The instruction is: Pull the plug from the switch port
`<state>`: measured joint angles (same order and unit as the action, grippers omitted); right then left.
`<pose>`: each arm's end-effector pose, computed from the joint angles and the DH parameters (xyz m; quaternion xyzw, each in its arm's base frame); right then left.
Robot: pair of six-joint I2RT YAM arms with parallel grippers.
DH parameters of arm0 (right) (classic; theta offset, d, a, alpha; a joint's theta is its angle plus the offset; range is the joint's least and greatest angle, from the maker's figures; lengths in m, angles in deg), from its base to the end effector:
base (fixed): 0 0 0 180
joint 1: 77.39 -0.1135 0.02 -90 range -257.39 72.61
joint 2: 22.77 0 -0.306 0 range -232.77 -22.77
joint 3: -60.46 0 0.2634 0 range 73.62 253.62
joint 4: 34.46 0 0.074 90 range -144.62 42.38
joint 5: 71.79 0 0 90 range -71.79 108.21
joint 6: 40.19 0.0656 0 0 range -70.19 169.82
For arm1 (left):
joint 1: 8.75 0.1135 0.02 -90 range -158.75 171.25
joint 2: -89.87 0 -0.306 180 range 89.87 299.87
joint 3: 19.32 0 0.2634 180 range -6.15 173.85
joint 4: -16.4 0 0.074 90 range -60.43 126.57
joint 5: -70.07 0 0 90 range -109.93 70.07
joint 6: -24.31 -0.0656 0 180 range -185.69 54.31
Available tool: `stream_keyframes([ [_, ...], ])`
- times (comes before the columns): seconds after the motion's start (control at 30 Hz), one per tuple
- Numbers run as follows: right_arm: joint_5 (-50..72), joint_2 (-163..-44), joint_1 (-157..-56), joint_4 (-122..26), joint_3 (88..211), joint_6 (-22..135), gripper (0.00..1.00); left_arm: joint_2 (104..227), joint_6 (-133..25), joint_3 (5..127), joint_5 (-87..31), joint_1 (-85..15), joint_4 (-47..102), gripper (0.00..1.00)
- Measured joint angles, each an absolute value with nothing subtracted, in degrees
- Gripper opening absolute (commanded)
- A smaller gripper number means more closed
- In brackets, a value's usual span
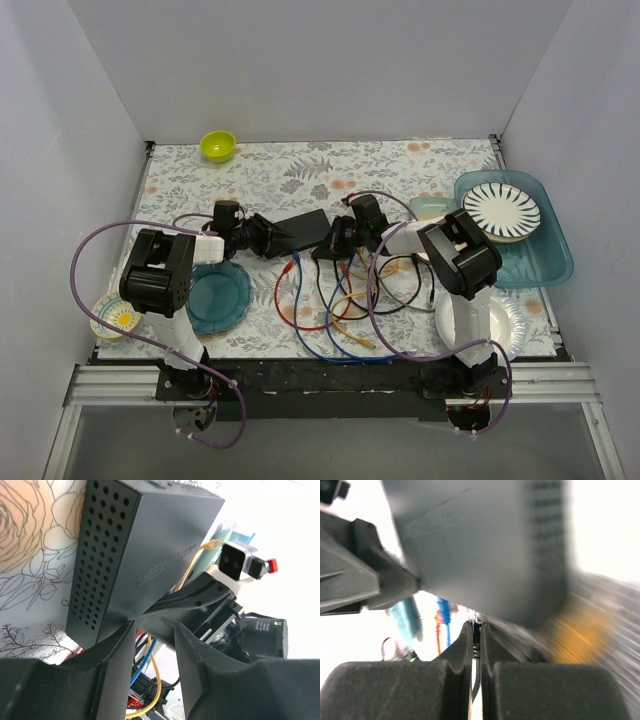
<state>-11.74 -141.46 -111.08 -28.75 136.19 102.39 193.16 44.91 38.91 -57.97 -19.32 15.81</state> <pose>0.3678 0.2845 0.1232 0.0288 0.8726 0.4624 0.1549 0.3525 -0.1069 0.1368 0.5869 -0.6568 0.4663 0.0821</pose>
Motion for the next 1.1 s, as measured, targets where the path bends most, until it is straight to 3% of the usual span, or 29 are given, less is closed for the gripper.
stream_keyframes([
  [0.07,-8.70,-138.95,-109.75,-32.70,135.40,100.07,0.01,193.16,44.67,39.26,-57.69,-19.27,16.07,0.37],
  [0.2,-5.25,-135.60,-106.77,-37.60,134.57,95.88,0.32,193.16,44.41,40.46,-57.10,-18.79,16.31,0.37],
  [0.3,-5.23,-134.93,-106.51,-37.82,134.77,93.69,0.40,193.18,44.45,41.07,-56.84,-18.20,16.25,0.37],
  [0.6,-7.57,-135.54,-113.49,-40.48,146.07,89.91,0.43,195.78,44.69,45.07,-57.01,-17.50,15.92,0.37],
  [1.1,-12.03,-143.36,-114.91,-38.78,145.82,93.34,0.44,196.50,44.41,44.68,-57.45,-17.50,16.36,0.37],
])
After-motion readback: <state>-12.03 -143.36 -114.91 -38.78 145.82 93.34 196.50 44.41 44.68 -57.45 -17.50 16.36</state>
